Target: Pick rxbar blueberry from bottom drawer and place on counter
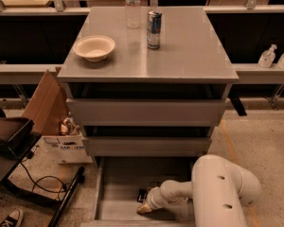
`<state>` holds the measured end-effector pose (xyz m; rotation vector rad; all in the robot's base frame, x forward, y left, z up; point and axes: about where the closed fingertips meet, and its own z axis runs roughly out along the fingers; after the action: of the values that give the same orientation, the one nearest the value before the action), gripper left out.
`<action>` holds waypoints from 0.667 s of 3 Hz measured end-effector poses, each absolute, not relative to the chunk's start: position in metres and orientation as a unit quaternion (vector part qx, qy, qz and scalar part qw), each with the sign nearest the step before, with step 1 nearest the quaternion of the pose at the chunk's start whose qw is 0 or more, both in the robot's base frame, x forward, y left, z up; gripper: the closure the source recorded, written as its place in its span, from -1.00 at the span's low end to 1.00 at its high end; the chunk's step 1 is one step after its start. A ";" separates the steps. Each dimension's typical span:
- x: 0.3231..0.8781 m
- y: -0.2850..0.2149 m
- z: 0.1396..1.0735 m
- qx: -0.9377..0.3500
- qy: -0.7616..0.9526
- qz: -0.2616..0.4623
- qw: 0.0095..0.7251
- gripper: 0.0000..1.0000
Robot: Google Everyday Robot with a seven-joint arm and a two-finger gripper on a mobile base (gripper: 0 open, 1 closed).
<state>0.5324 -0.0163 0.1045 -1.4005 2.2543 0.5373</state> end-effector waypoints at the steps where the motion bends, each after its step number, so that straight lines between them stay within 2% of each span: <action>1: 0.531 -0.015 0.104 -0.505 0.813 0.195 0.214 0.22; 2: 0.531 -0.015 0.105 -0.505 0.813 0.195 0.214 0.67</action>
Offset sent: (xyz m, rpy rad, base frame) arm -0.0014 0.0012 -0.0010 0.0009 0.0024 0.0015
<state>0.5310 -0.0151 0.1046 -1.4020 2.2548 0.5408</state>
